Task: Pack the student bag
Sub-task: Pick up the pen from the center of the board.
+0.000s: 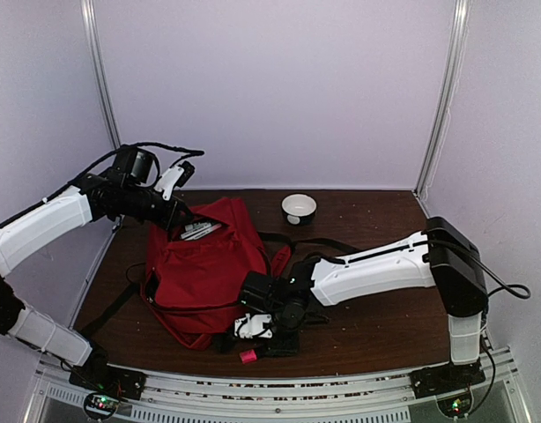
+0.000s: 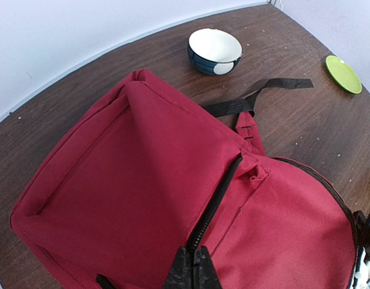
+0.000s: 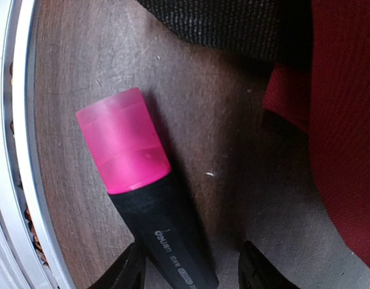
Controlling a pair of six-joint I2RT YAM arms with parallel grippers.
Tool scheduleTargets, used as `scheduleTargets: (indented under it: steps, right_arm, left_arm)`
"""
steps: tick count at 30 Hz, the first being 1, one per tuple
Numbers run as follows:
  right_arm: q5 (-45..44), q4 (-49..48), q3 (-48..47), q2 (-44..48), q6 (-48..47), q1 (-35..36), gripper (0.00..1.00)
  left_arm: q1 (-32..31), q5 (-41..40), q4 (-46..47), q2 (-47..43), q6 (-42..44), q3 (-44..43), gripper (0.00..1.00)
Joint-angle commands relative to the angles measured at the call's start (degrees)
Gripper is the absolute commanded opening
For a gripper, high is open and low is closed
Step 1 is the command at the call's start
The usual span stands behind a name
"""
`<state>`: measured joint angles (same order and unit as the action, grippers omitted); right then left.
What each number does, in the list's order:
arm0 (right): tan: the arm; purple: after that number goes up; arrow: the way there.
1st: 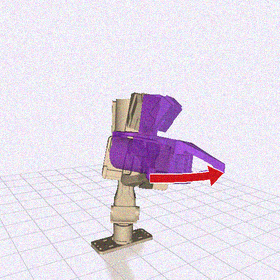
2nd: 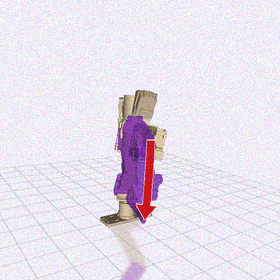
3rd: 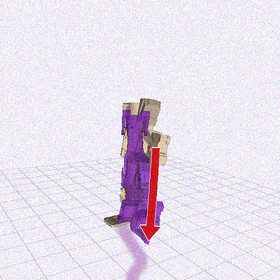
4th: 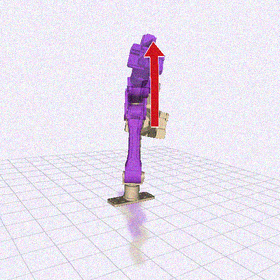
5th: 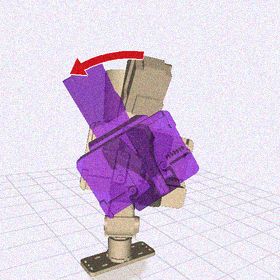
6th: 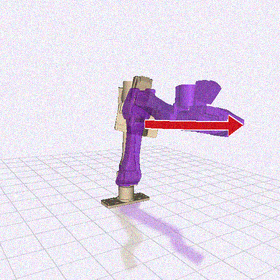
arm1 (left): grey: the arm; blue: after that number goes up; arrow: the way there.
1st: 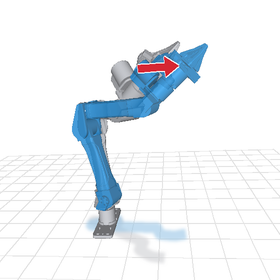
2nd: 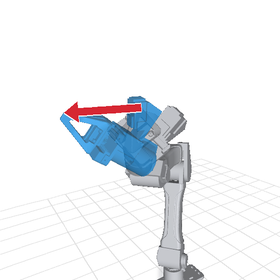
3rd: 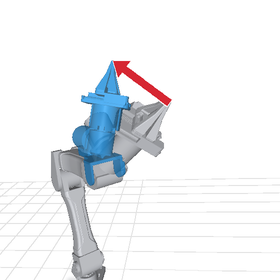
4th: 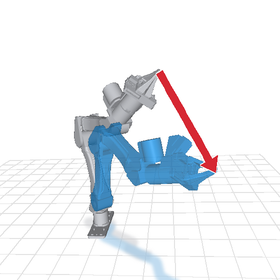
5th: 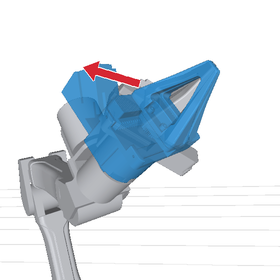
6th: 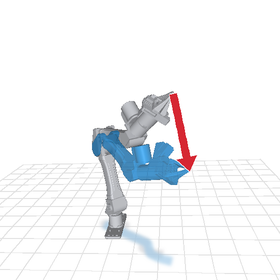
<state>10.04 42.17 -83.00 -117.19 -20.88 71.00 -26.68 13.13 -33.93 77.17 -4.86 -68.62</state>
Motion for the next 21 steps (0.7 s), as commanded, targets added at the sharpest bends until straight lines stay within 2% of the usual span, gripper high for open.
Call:
scheduleTargets:
  steps: [1,12,16,21]
  right_arm:
    - [1.7,2.8,-2.4,-1.3,-1.2,0.5,0.55]
    - [2.8,3.4,-6.6,-4.9,-3.1,2.5,0.53]
    - [1.8,3.7,-5.8,-4.3,-3.4,2.4,0.45]
    - [2.1,6.9,-4.7,-0.3,-6.6,2.3,0.28]
  left_arm:
    - [-0.3,2.0,2.9,0.2,0.2,0.2,0.0]
    - [-0.2,1.7,2.2,0.2,0.7,-0.1,0.0]
    - [-0.2,2.0,2.3,0.5,0.7,-0.2,0.0]
    - [-0.3,2.1,2.4,0.6,0.7,-0.2,0.0]
